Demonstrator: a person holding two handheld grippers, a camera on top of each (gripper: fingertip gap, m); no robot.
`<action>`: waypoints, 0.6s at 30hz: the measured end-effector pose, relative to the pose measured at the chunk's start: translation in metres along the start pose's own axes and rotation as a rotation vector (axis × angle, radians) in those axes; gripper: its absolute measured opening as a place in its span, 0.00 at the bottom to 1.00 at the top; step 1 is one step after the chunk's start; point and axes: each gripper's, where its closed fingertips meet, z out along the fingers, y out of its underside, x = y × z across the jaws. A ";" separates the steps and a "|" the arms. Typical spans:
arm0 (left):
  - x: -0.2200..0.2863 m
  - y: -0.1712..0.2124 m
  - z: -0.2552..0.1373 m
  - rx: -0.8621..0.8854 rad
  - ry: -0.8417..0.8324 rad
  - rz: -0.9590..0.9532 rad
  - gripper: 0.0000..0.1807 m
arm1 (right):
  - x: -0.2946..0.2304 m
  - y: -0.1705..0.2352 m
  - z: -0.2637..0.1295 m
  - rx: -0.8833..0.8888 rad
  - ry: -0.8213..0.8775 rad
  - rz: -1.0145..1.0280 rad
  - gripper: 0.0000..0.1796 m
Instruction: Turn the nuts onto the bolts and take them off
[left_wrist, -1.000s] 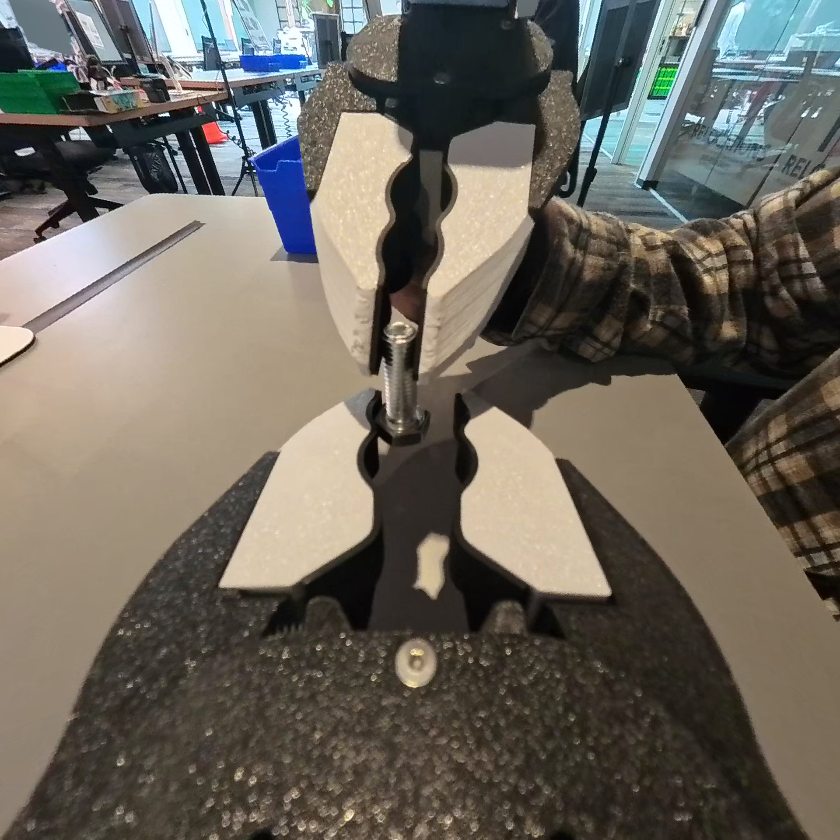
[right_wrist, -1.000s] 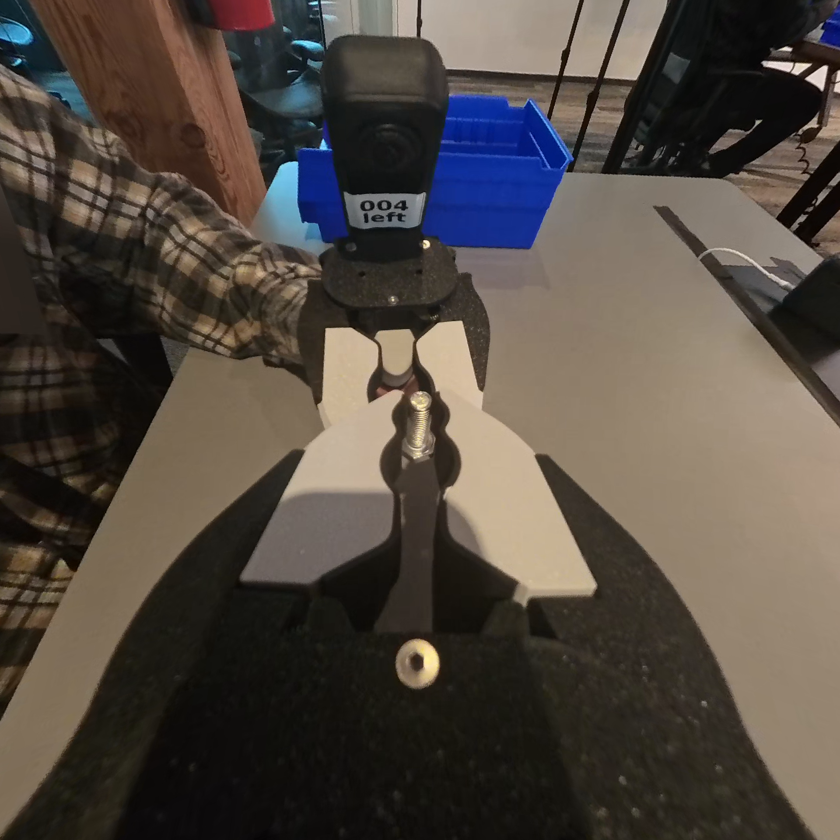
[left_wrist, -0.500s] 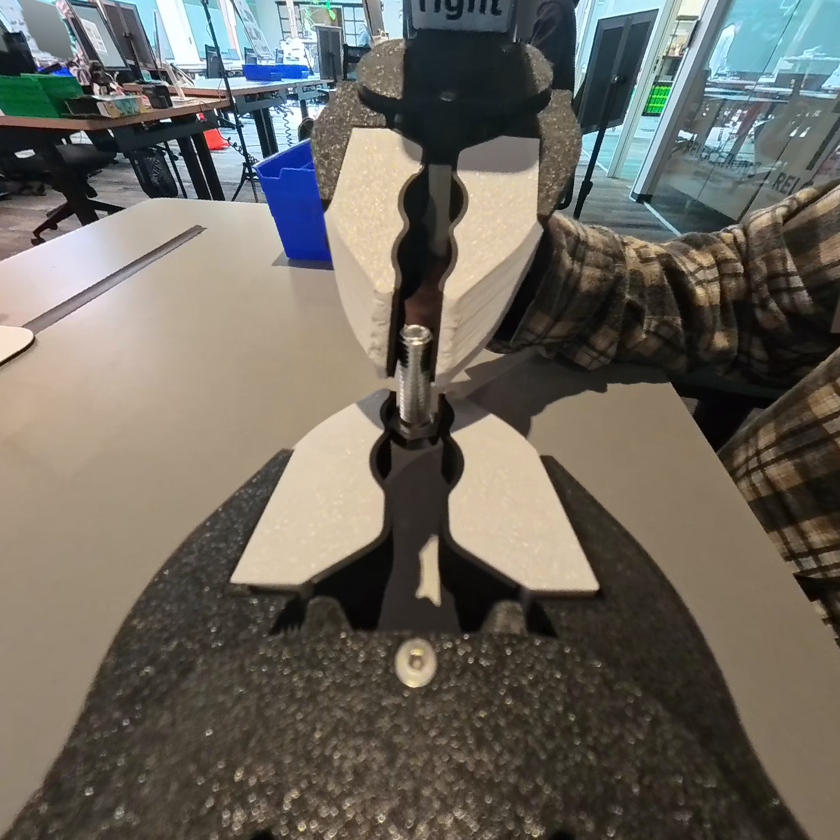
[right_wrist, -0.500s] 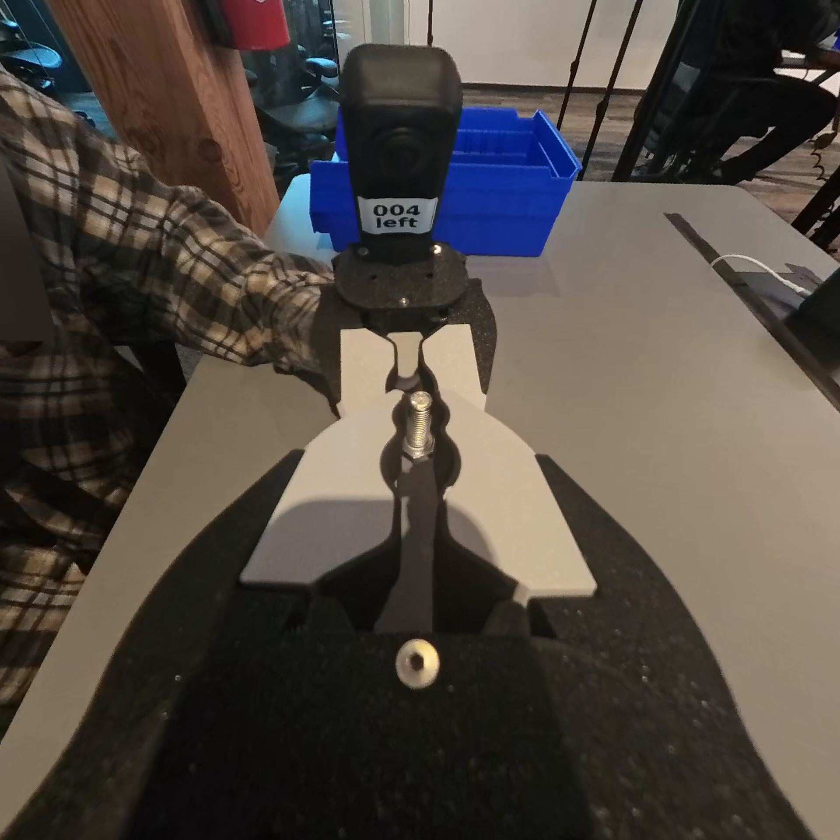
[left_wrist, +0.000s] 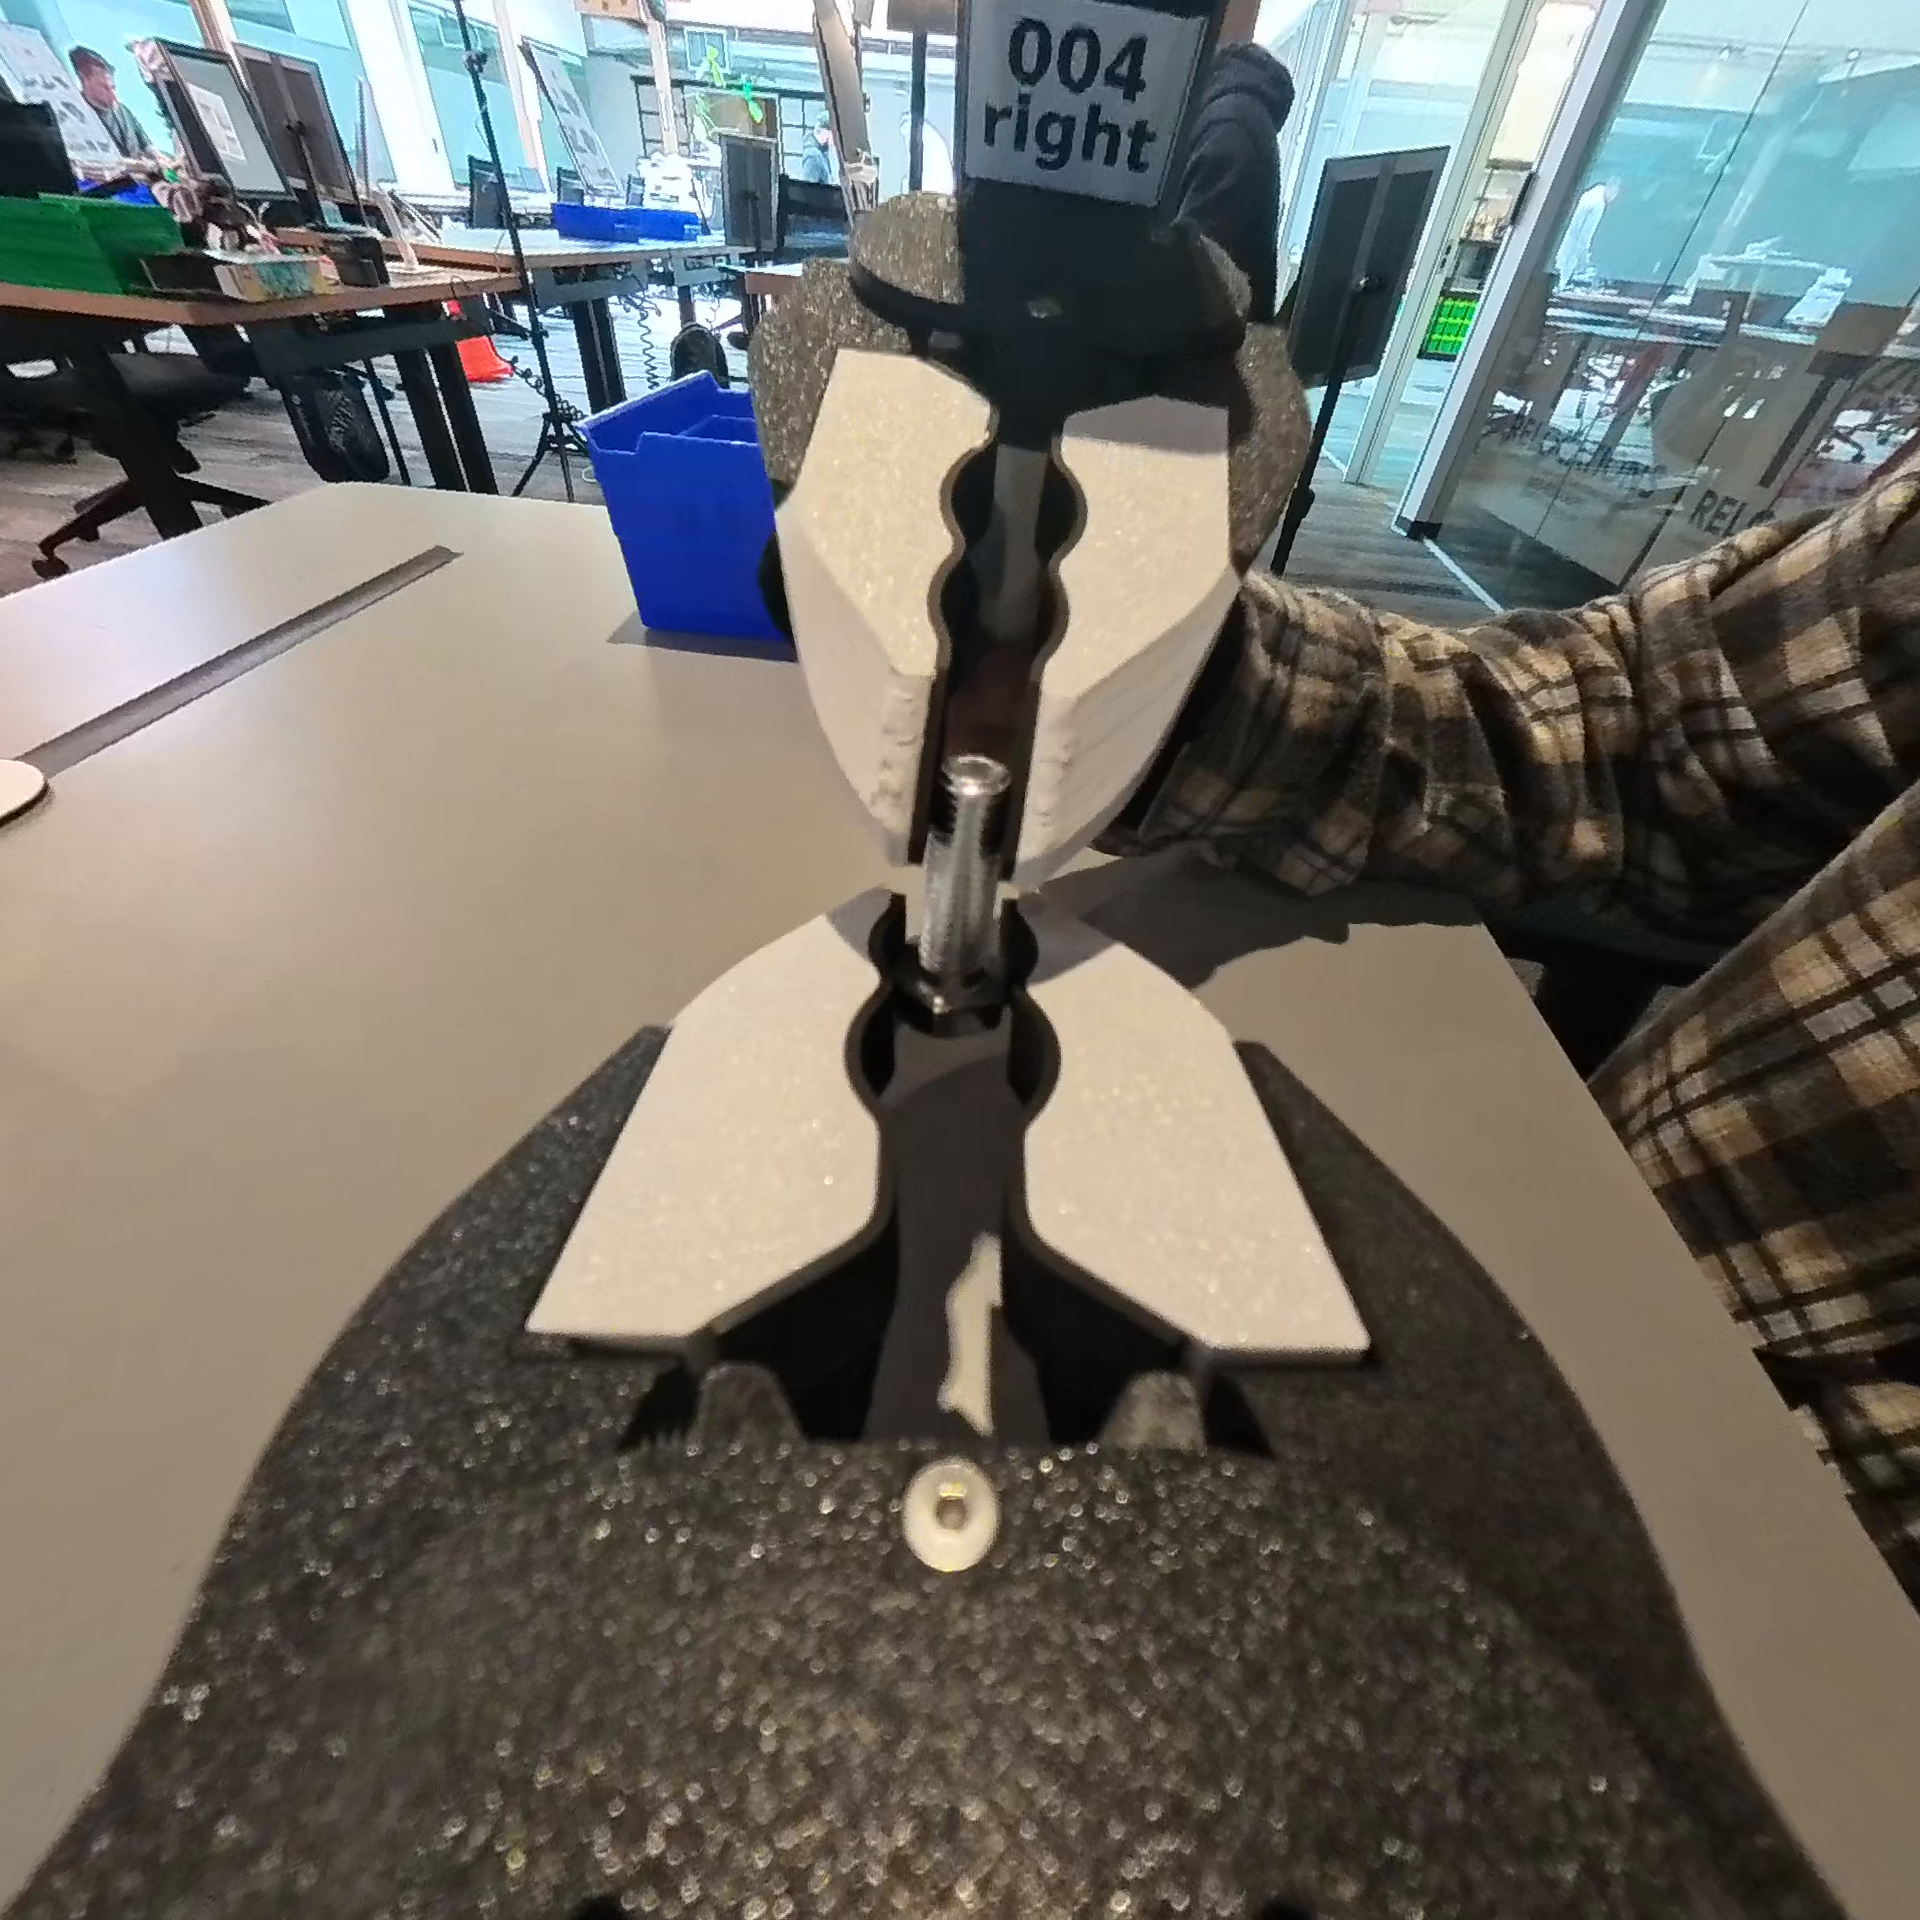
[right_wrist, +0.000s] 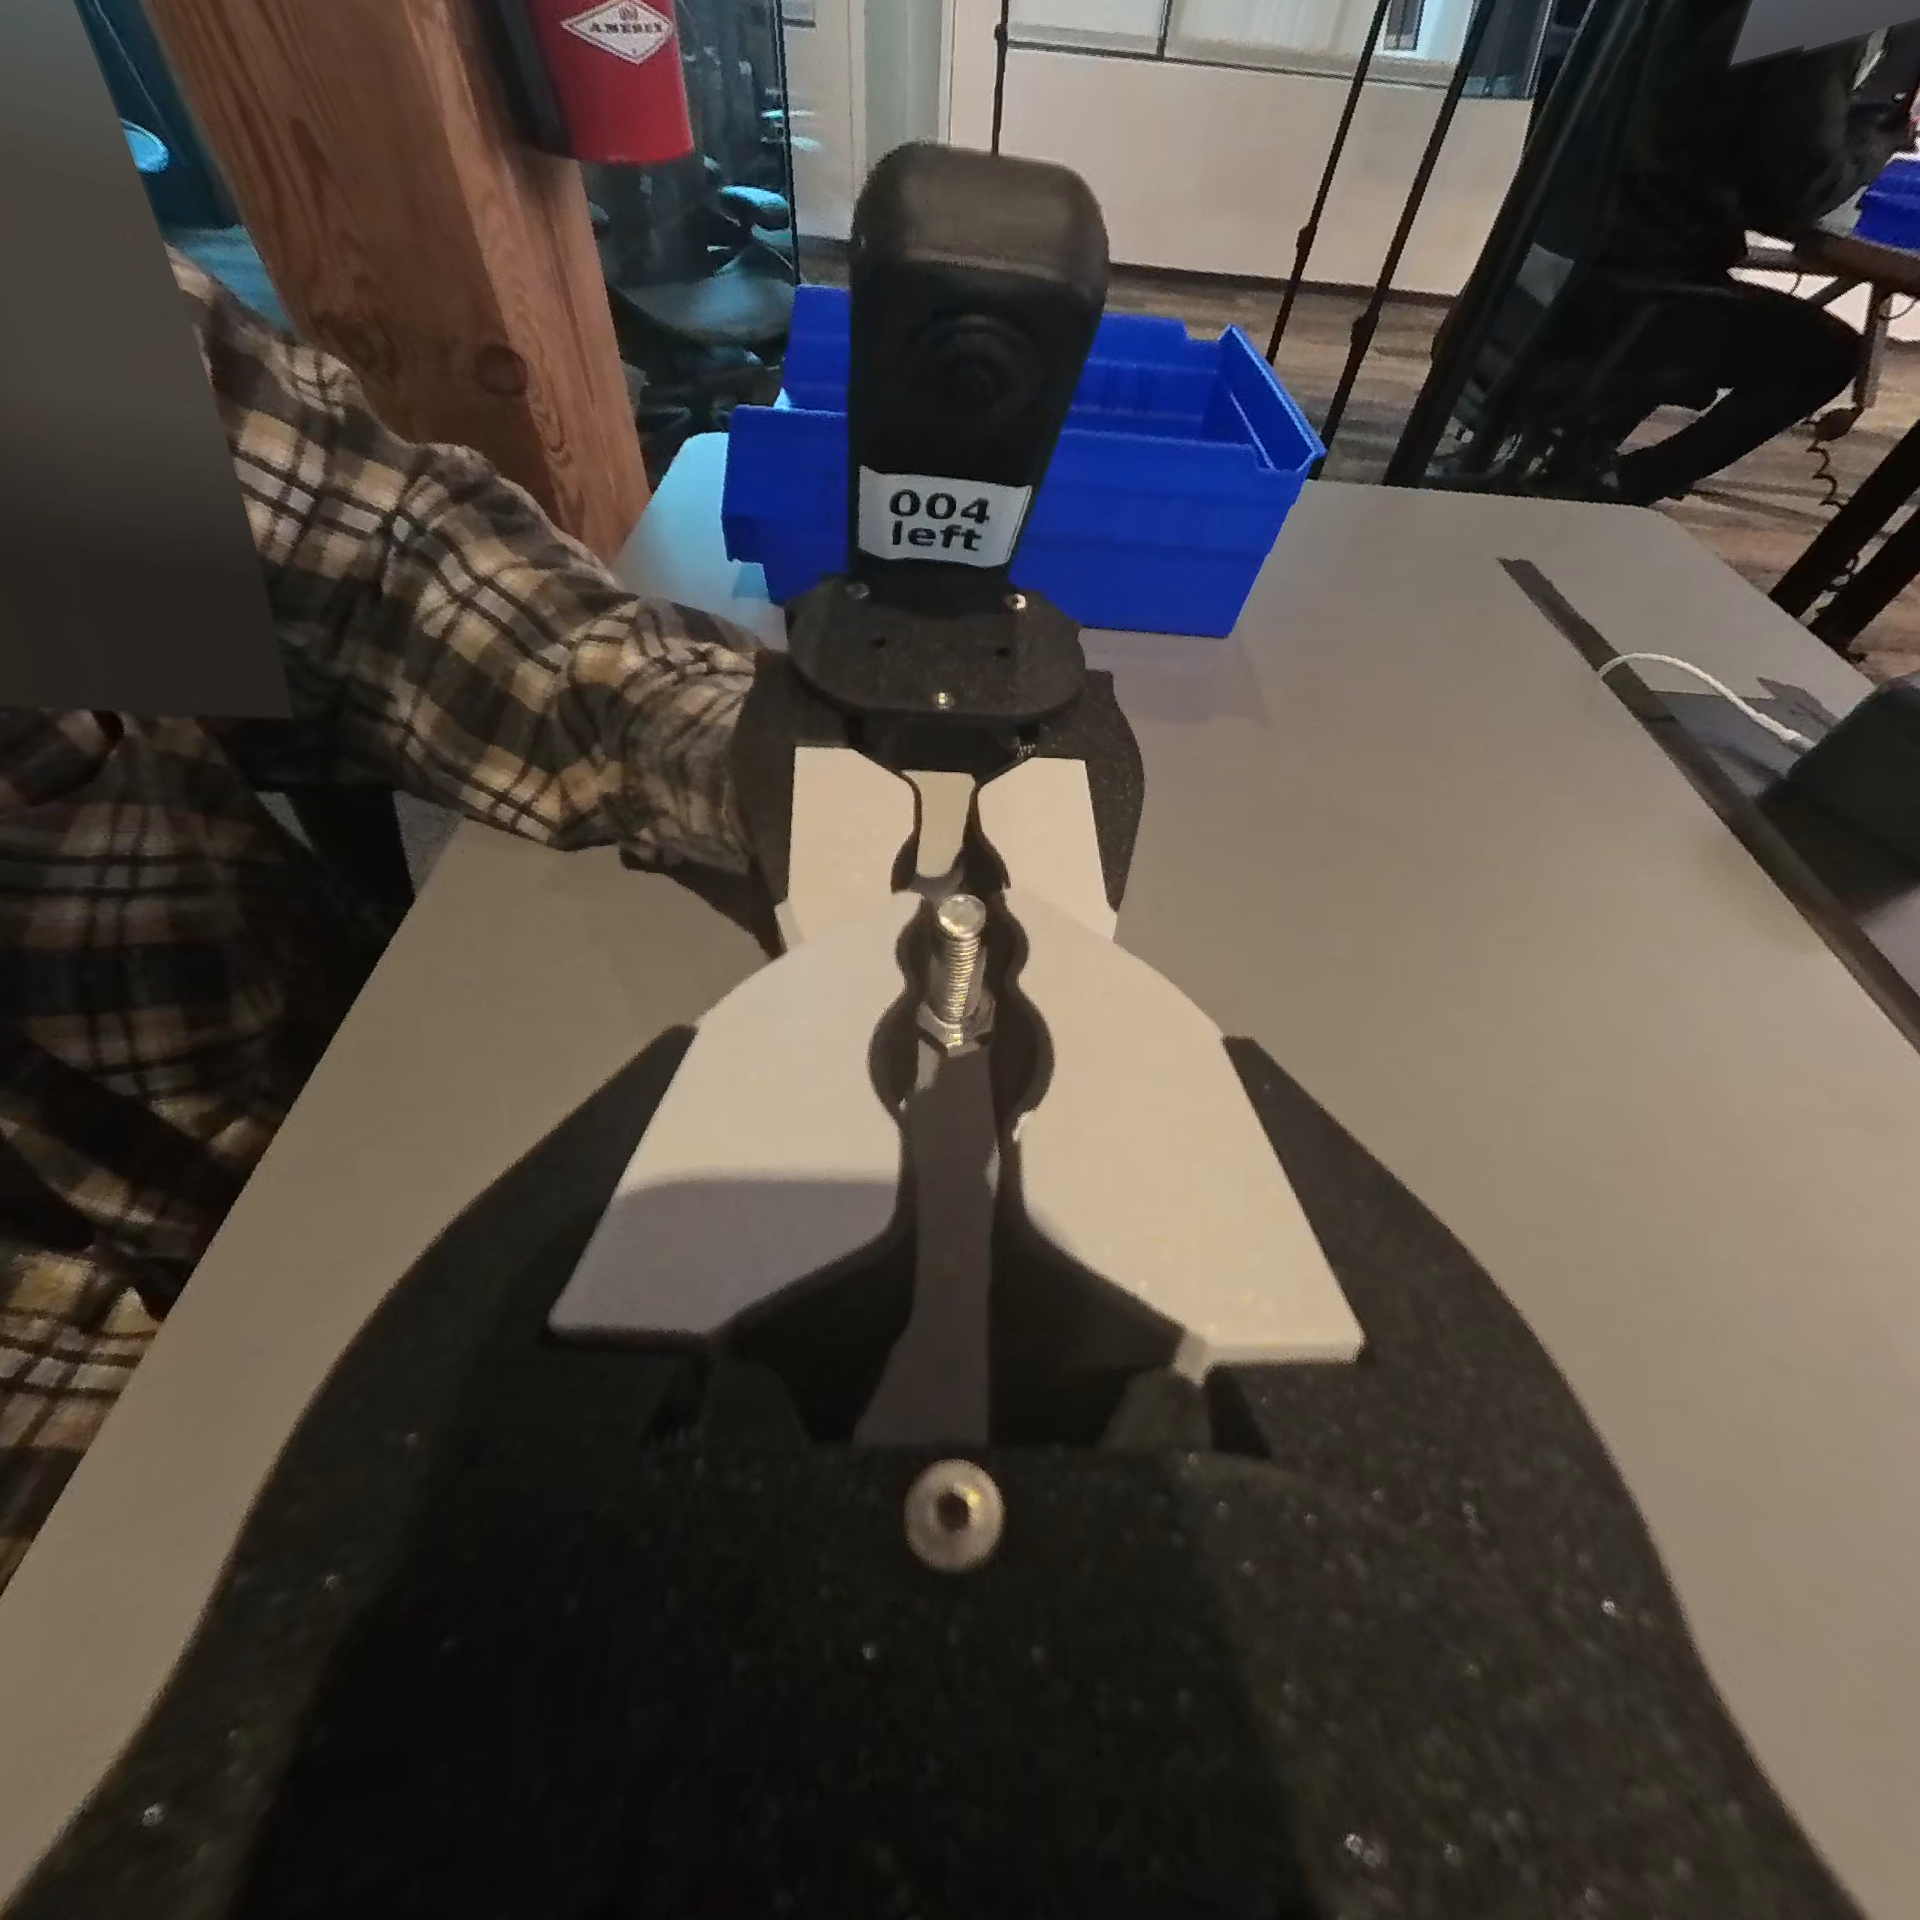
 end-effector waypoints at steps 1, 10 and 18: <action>0.000 0.000 0.000 0.000 0.000 0.001 0.09 | 0.000 0.000 0.000 0.001 0.000 -0.001 0.05; 0.000 0.000 0.001 -0.005 -0.003 0.009 0.09 | 0.000 -0.001 0.000 0.005 0.001 -0.001 0.05; 0.000 -0.001 0.000 -0.002 -0.010 0.012 0.09 | 0.000 -0.002 0.000 0.013 0.000 0.004 0.05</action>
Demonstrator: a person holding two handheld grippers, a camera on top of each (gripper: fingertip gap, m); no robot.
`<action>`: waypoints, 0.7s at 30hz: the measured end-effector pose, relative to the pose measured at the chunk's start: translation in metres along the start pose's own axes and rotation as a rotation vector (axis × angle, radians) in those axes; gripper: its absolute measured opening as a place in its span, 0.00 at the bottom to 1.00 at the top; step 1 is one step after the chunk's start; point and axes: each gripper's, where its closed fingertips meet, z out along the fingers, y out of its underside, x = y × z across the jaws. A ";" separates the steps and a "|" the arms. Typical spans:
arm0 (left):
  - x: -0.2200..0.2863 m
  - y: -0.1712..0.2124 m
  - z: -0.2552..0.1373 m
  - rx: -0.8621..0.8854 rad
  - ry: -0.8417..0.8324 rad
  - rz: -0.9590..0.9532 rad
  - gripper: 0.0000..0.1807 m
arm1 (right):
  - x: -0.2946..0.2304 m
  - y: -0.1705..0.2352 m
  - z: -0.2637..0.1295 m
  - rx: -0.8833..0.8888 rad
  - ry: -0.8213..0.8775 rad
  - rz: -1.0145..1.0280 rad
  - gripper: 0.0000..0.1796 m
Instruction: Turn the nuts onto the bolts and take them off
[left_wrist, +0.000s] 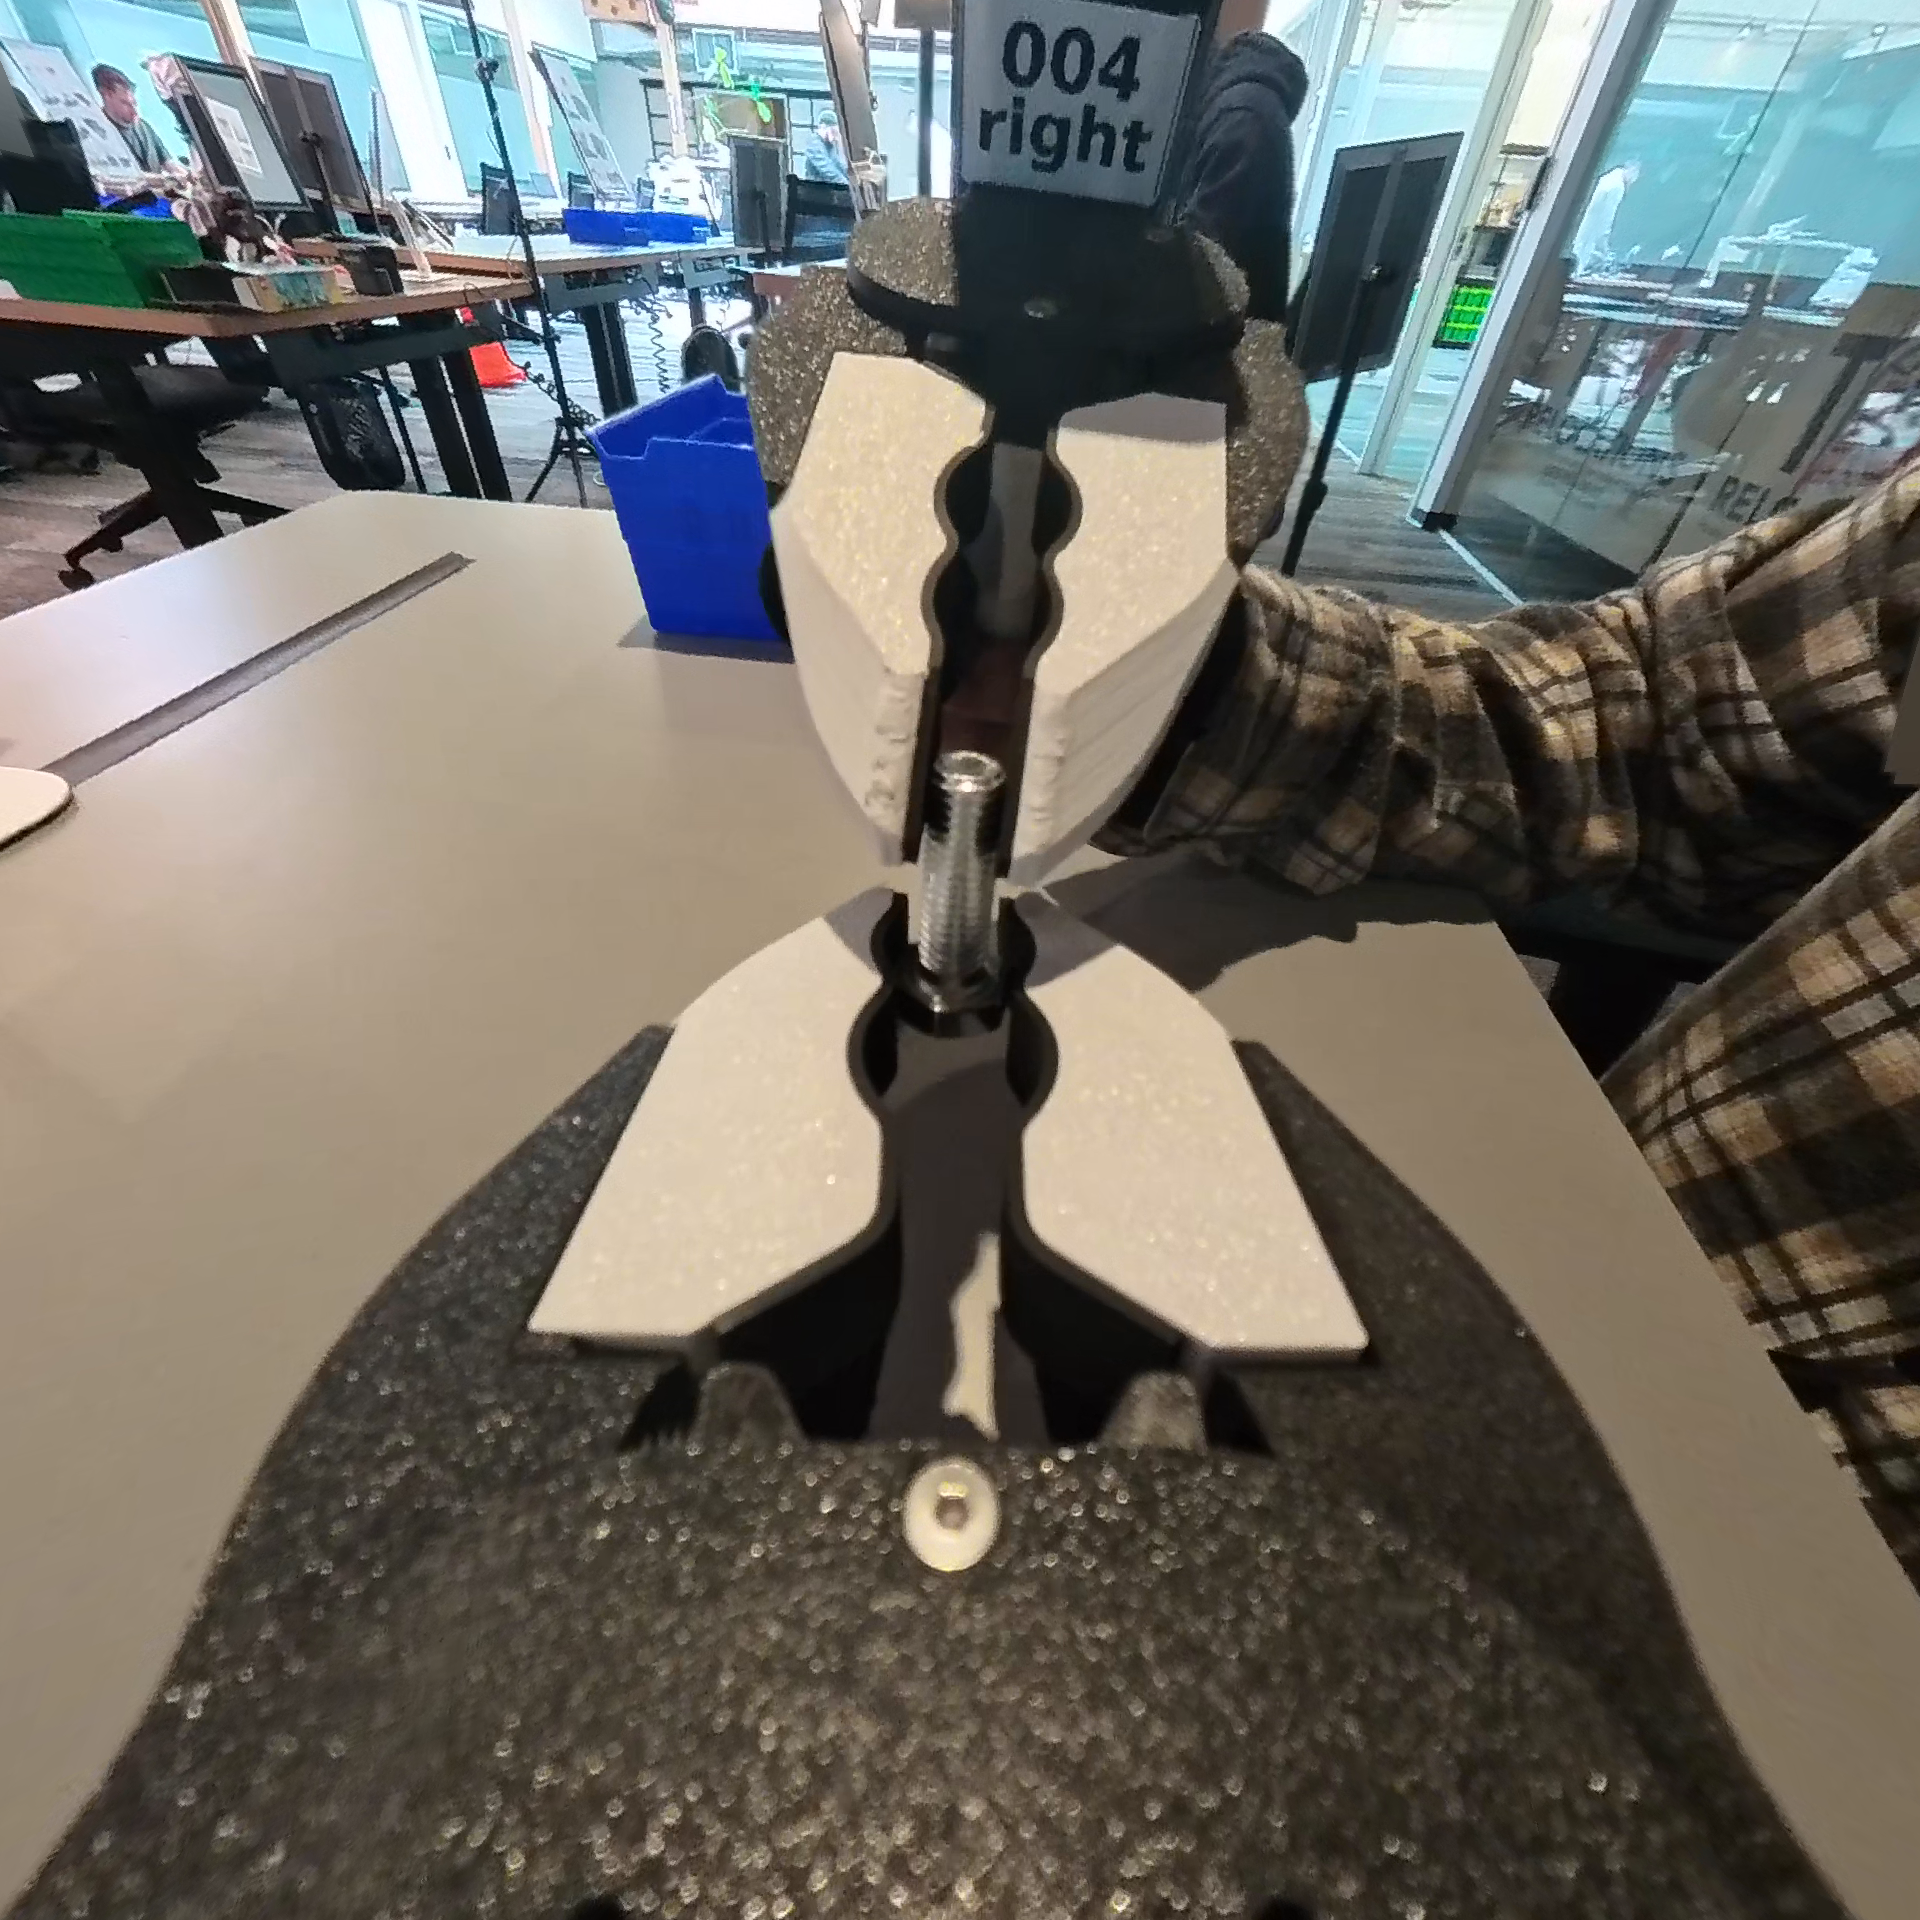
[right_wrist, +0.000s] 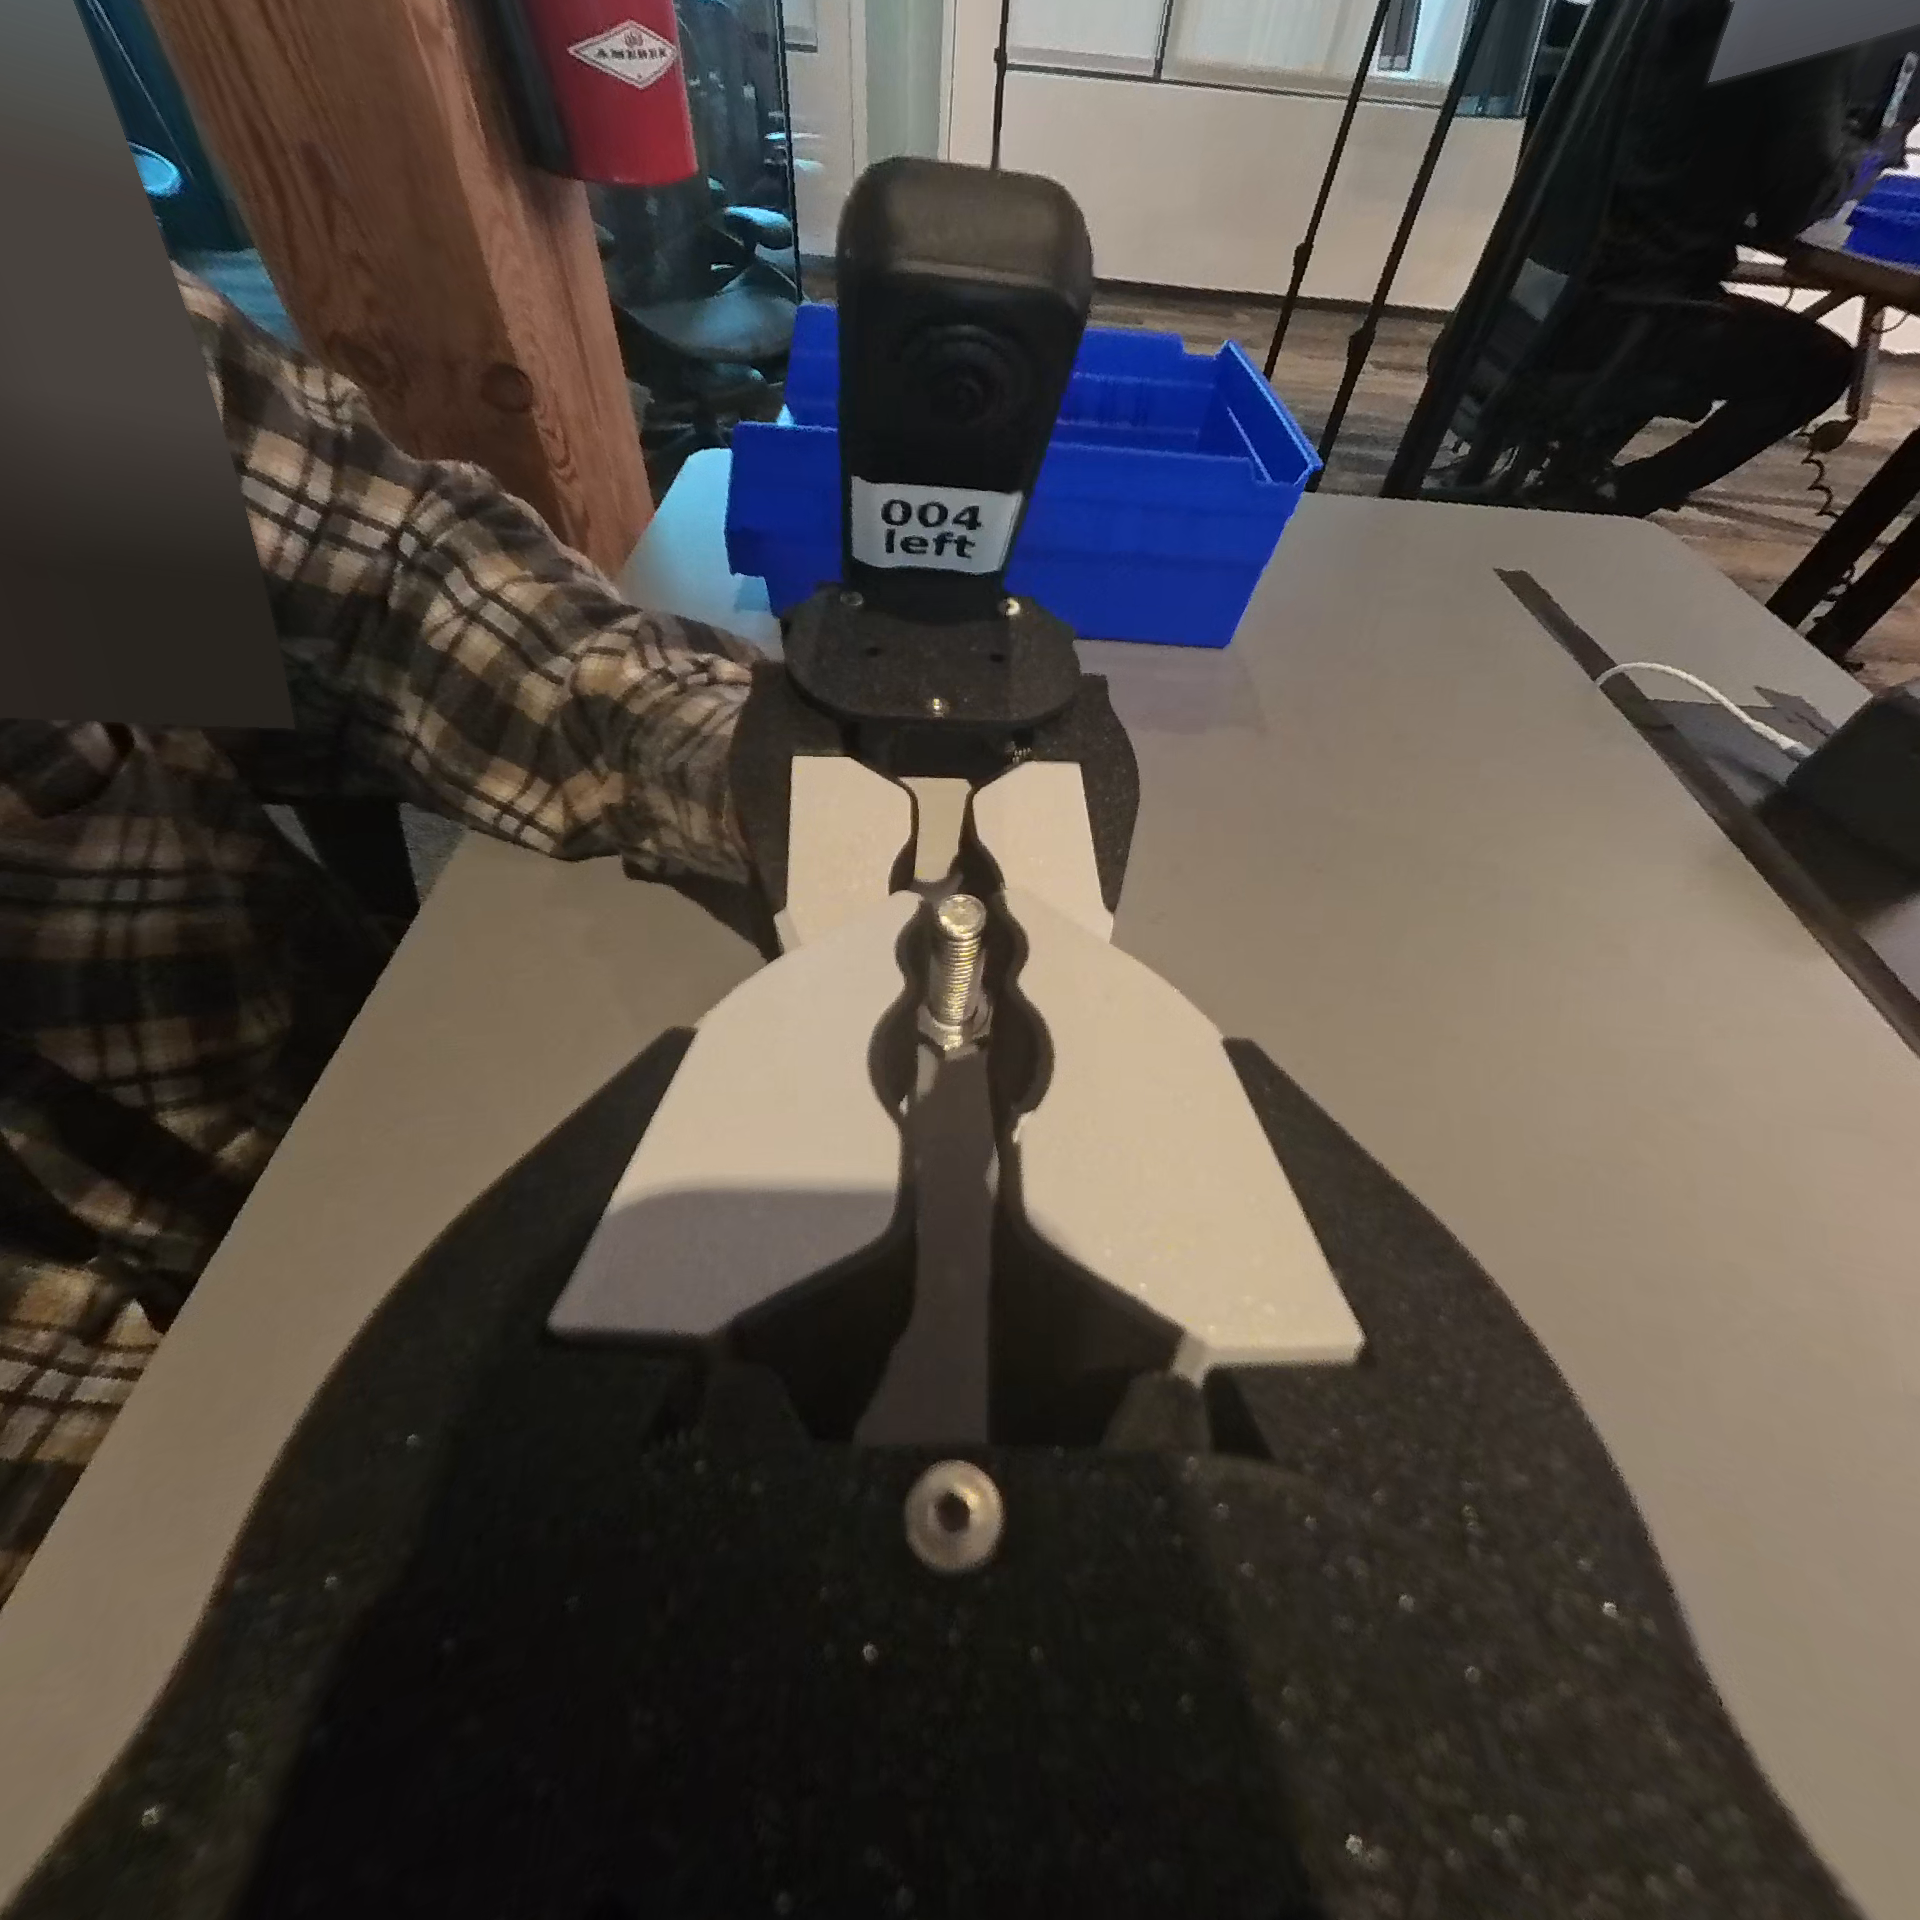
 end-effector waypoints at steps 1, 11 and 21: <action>0.000 0.000 0.000 0.001 -0.004 0.005 0.09 | 0.000 0.000 0.000 0.003 -0.002 0.001 0.05; -0.001 0.000 0.000 -0.020 -0.021 0.024 0.09 | 0.000 0.000 -0.001 0.020 -0.020 0.012 0.05; -0.011 0.000 -0.004 -0.009 -0.056 -0.017 0.08 | 0.024 -0.016 -0.023 0.157 0.083 0.070 0.17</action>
